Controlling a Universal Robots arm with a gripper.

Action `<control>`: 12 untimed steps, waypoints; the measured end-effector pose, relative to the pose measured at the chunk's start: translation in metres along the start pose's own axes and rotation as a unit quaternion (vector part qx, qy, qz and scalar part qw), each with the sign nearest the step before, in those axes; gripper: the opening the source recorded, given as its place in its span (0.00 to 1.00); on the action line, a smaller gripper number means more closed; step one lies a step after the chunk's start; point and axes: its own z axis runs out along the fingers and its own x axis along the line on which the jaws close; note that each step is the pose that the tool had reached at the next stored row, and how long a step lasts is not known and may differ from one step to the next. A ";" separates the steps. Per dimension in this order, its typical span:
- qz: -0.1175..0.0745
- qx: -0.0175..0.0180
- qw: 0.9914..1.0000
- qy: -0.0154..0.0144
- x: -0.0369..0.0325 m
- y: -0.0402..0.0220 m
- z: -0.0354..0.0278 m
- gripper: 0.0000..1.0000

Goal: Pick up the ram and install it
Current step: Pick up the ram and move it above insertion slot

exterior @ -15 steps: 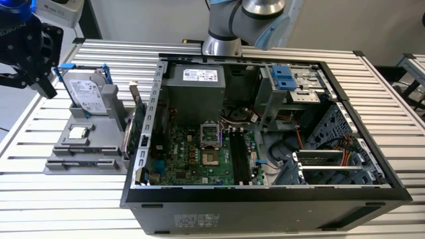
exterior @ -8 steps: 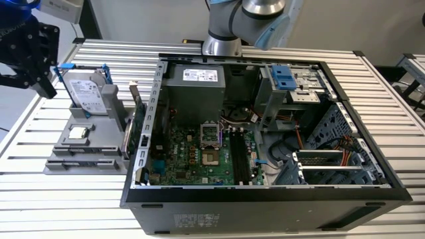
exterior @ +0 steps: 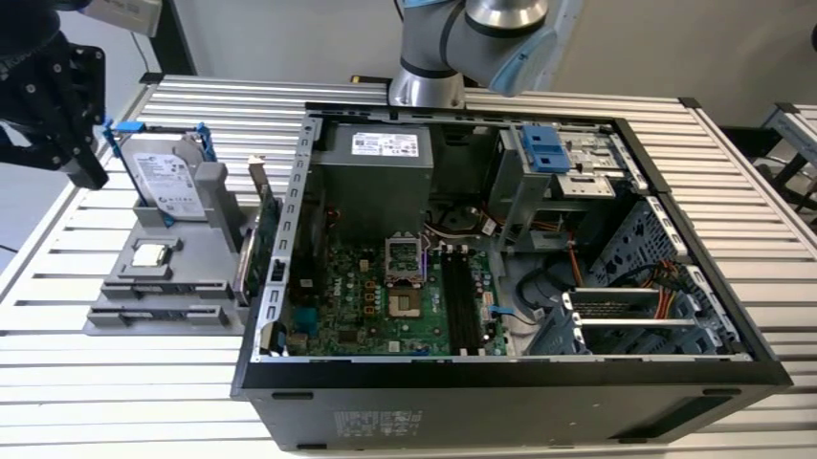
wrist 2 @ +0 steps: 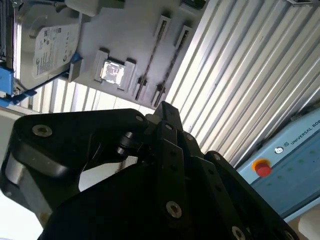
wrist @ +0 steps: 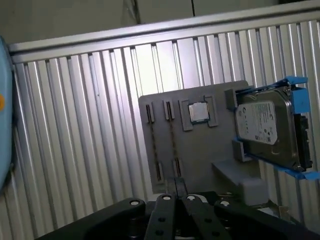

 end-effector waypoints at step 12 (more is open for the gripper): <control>-0.109 -0.003 0.994 0.002 0.0000 0.0000 0.0001 0.00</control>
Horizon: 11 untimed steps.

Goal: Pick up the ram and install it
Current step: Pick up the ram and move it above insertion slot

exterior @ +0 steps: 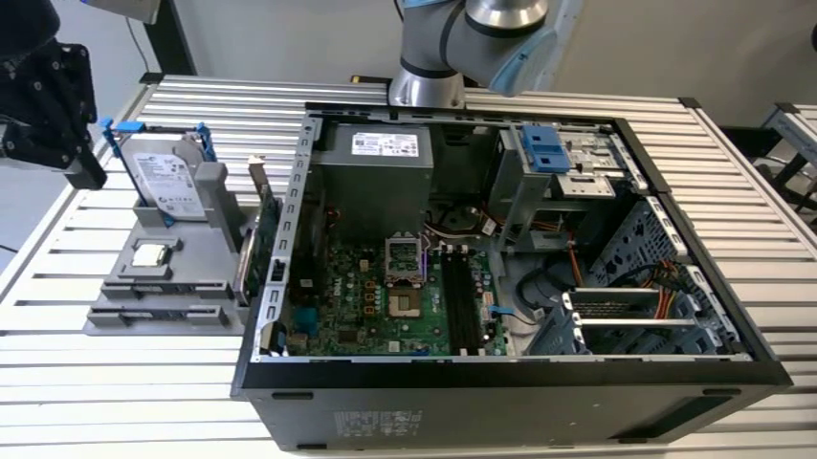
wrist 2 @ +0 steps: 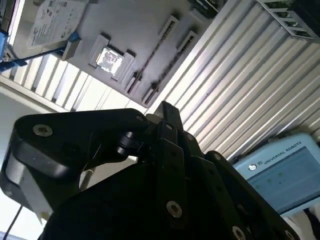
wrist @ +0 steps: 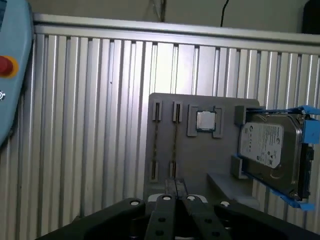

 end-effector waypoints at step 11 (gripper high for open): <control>-0.036 -0.001 0.999 0.001 0.0000 0.0000 0.0000 1.00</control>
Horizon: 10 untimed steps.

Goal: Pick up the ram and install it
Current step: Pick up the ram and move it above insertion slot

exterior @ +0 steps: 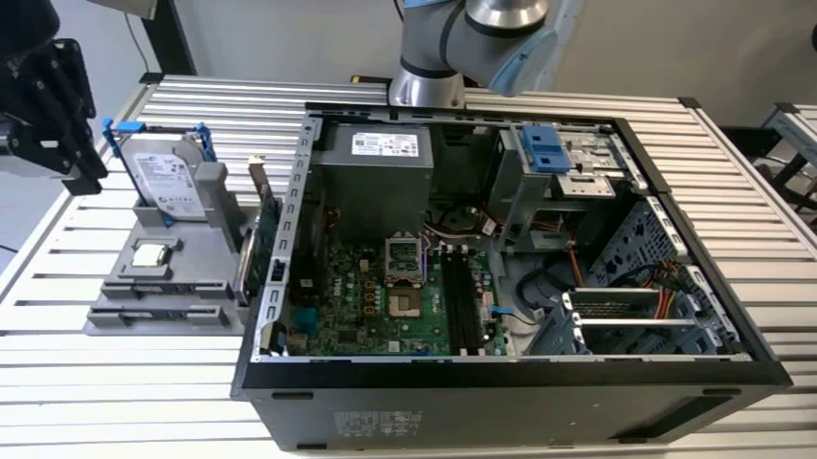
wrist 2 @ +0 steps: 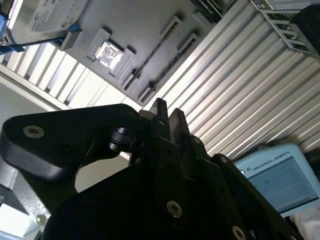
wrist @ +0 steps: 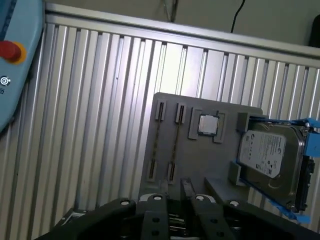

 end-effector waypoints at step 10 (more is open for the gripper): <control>0.054 0.001 0.999 -0.001 0.0001 -0.0001 0.0049 1.00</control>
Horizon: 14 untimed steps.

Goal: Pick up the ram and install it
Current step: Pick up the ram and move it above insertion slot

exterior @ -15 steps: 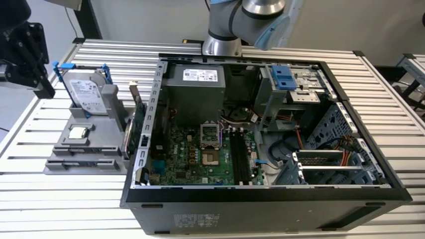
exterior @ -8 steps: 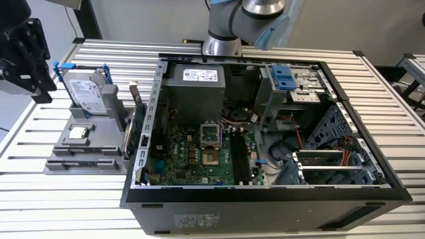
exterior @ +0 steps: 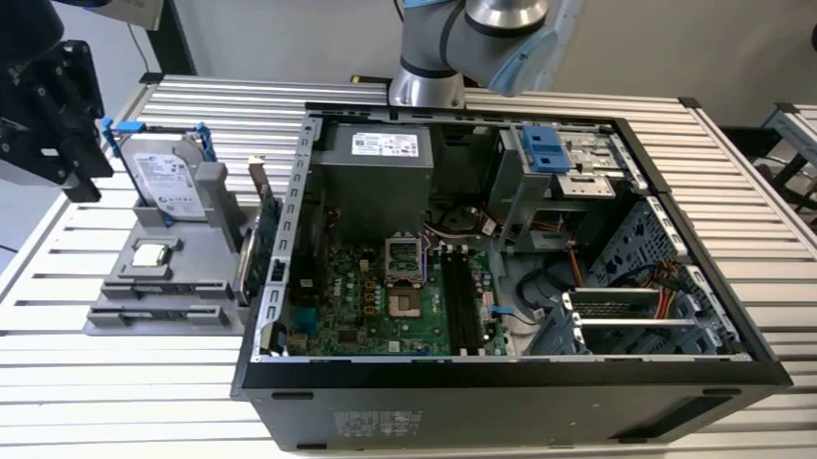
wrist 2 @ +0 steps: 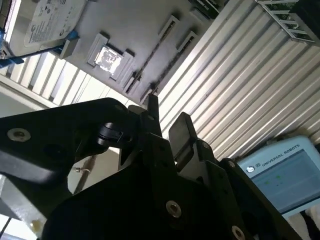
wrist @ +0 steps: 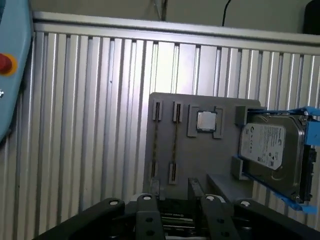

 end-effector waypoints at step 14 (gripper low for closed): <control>0.024 0.006 1.000 0.000 0.0004 -0.0003 0.0168 1.00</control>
